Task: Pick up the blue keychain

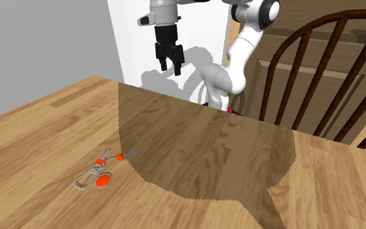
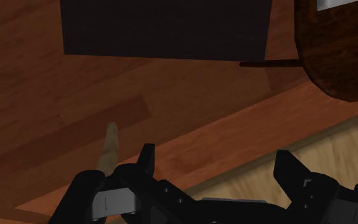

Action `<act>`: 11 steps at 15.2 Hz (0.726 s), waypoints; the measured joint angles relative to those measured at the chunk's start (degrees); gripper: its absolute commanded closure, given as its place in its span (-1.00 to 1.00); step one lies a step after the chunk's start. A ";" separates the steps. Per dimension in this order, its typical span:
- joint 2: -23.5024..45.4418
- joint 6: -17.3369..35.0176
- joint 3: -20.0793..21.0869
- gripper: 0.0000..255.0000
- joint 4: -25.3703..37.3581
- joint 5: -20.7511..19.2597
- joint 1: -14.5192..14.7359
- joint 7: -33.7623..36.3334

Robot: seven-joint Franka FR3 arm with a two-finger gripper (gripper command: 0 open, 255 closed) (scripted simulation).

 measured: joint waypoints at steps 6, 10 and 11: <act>7.75 3.28 3.50 -1.00 4.89 1.48 1.46 3.10; 14.85 5.16 6.45 -1.00 10.41 1.96 2.50 5.90; 16.57 5.92 7.22 -1.00 11.48 2.00 2.74 6.67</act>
